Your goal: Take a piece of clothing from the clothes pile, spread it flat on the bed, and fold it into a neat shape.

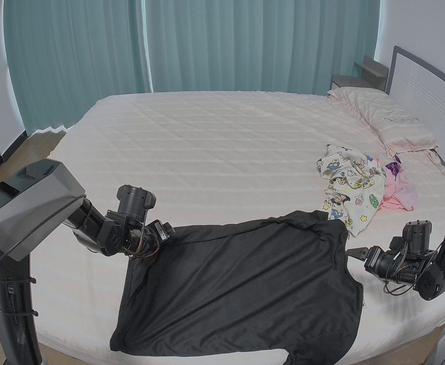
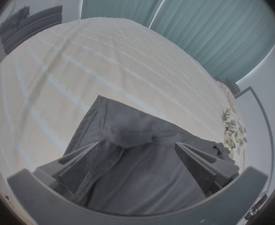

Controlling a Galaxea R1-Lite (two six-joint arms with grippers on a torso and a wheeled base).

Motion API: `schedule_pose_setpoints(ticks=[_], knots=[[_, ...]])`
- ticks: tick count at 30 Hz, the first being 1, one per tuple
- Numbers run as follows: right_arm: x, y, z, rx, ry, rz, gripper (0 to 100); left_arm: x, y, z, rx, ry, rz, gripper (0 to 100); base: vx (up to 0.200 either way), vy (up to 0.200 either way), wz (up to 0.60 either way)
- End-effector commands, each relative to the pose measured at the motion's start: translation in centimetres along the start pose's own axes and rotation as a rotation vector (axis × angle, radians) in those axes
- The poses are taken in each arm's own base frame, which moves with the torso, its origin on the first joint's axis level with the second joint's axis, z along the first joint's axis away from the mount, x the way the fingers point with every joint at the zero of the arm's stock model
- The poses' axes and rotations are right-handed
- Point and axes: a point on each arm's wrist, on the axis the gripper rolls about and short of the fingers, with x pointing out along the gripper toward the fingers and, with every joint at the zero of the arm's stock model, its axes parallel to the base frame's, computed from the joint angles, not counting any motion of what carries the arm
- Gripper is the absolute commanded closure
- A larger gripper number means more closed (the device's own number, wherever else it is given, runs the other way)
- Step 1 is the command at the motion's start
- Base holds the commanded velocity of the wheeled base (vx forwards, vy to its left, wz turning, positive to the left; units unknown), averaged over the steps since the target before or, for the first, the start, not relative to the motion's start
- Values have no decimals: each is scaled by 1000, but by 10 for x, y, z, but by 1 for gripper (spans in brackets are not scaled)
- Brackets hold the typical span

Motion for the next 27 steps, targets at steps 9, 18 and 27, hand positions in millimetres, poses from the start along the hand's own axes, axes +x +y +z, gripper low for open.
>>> schedule_pose_setpoints(ticks=[9,18,27], knots=[[1,-1,-1,-3,-11,9,0,38,18,1,34,14,87,0,0,0,0],[0,-1,-1,-3,-11,7,0,51,13,24,-2,-57,69,100,0,0,0],[0,-2,-2,-2,-7,4,0,48,30,81,-76,-184,63,100,0,0,0]])
